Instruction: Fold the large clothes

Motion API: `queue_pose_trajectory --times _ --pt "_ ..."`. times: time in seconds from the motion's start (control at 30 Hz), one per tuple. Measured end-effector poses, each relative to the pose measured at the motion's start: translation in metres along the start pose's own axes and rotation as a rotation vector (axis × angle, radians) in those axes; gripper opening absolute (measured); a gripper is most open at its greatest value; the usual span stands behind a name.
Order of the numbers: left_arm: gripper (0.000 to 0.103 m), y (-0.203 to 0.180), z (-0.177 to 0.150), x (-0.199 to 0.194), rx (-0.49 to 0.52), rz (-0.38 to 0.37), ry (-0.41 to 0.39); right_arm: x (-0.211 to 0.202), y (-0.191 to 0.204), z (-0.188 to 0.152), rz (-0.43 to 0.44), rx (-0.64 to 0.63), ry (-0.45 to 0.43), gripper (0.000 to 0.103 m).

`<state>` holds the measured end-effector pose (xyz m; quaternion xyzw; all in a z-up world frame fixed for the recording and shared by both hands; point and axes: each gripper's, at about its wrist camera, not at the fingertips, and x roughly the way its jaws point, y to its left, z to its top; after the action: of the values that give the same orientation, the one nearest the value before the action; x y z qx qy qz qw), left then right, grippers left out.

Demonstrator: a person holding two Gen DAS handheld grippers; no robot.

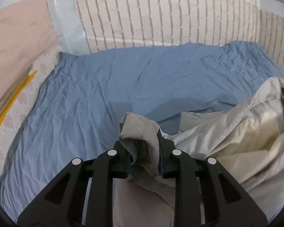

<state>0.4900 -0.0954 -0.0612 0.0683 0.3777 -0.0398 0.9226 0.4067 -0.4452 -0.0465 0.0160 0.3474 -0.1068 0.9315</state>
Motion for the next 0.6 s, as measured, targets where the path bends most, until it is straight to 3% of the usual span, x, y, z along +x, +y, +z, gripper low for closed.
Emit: queue_pose_trajectory --times 0.13,0.2,0.3,0.4,0.47,0.5,0.53,0.57,0.6 --pt "0.024 -0.012 -0.008 0.053 0.035 0.043 0.106 0.053 0.0 -0.009 0.013 0.027 0.127 0.014" --pt "0.024 -0.018 -0.011 0.059 0.037 0.06 0.109 0.061 0.001 -0.017 0.016 0.032 0.15 0.015" --pt "0.029 -0.018 -0.013 0.052 0.037 0.068 0.11 0.053 -0.005 -0.029 0.028 0.074 0.148 0.025" --pt "0.062 -0.018 -0.023 0.034 0.039 0.073 0.12 0.041 -0.016 -0.042 0.053 0.143 0.193 0.038" --pt "0.099 -0.014 -0.032 0.004 0.027 0.103 0.061 0.025 -0.03 -0.054 0.061 0.204 0.232 0.046" --pt "0.1 -0.01 -0.034 -0.011 0.019 0.084 0.038 0.01 -0.036 -0.057 0.068 0.237 0.219 0.05" --pt "0.1 -0.008 -0.037 -0.023 0.017 0.069 0.025 0.0 -0.042 -0.06 0.077 0.264 0.204 0.067" --pt "0.1 -0.006 -0.039 -0.039 0.019 0.069 0.021 -0.014 -0.048 -0.062 0.074 0.29 0.188 0.095" --pt "0.1 -0.005 -0.04 -0.055 0.023 0.078 0.012 -0.03 -0.053 -0.06 0.065 0.311 0.168 0.099"
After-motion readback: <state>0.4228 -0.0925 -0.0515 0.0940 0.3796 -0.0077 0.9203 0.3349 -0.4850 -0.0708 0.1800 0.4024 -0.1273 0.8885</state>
